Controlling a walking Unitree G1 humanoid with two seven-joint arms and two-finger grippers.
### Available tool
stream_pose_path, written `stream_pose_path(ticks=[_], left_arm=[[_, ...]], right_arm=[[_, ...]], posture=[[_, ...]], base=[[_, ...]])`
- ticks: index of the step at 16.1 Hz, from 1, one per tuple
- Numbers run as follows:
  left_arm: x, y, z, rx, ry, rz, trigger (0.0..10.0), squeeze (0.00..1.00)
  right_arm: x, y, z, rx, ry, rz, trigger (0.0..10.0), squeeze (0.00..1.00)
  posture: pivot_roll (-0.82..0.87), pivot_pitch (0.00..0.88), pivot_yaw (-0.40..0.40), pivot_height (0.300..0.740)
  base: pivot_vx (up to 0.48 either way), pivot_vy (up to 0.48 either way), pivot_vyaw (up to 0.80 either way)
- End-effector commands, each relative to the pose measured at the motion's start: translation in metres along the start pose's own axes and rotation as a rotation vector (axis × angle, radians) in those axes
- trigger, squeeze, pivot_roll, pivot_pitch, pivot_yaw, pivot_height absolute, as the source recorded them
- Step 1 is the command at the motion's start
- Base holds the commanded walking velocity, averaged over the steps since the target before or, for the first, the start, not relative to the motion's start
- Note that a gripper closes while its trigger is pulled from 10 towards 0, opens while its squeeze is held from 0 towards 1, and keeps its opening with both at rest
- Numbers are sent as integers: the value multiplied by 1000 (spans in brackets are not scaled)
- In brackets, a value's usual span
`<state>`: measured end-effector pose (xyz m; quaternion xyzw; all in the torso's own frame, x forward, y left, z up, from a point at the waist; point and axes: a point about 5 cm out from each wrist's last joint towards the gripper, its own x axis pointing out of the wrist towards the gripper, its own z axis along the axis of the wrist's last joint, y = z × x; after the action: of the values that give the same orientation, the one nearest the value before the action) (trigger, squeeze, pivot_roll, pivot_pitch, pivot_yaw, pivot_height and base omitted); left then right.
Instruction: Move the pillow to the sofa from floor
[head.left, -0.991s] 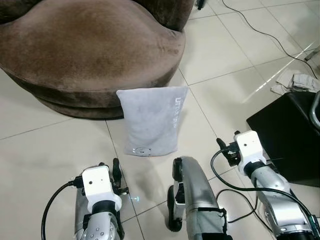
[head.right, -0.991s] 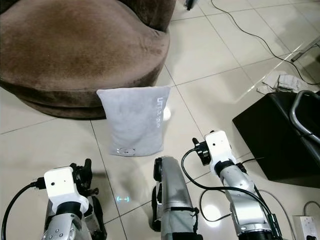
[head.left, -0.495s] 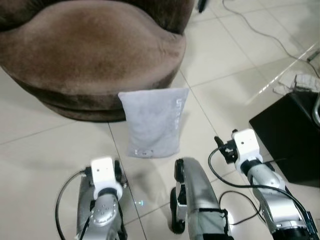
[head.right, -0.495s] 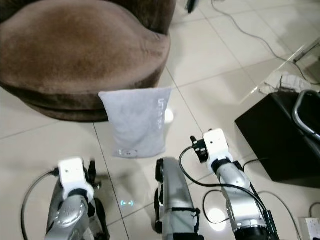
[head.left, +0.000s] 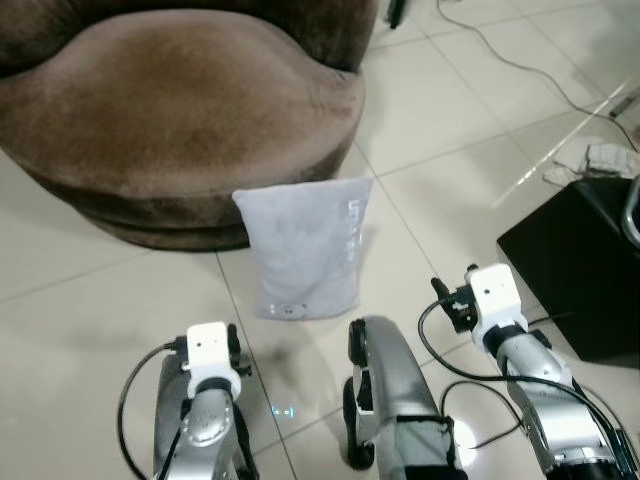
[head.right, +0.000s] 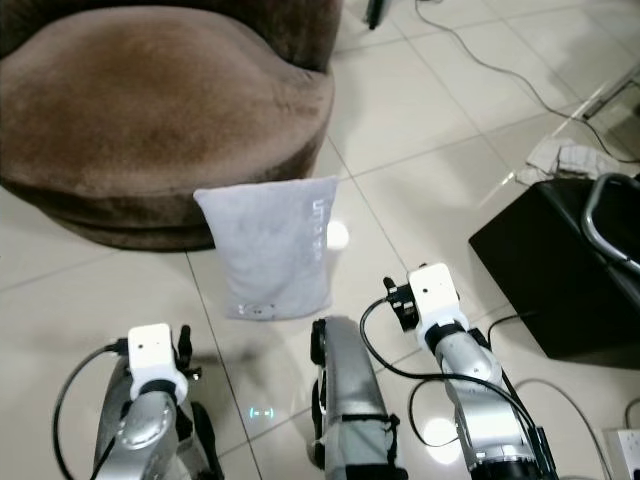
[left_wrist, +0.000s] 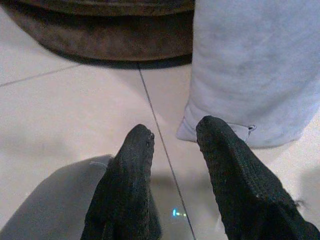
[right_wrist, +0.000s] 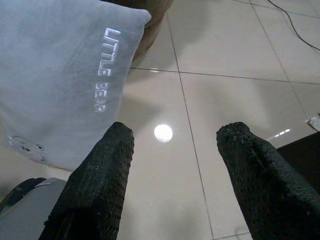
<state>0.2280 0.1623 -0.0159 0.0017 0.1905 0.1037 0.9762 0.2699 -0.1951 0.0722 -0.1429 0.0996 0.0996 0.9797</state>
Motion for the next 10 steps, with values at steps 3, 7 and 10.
stream_pose_path(ticks=[3,7,10], left_arm=[[-31,24,-76,113,324,56,10000,0],[-30,26,-78,51,325,68,10000,0],[-24,48,-83,0,421,159,10000,0]], right_arm=[[-5,-3,-8,-2,28,-23,10000,0],[-9,-4,-9,-5,33,-22,10000,0],[-9,-1,-8,-7,33,-11,10000,0]], posture=[[-153,284,-125,543],[-166,294,-130,543],[-170,298,-141,543]], base=[[0,0,0],[0,0,0],[0,0,0]])
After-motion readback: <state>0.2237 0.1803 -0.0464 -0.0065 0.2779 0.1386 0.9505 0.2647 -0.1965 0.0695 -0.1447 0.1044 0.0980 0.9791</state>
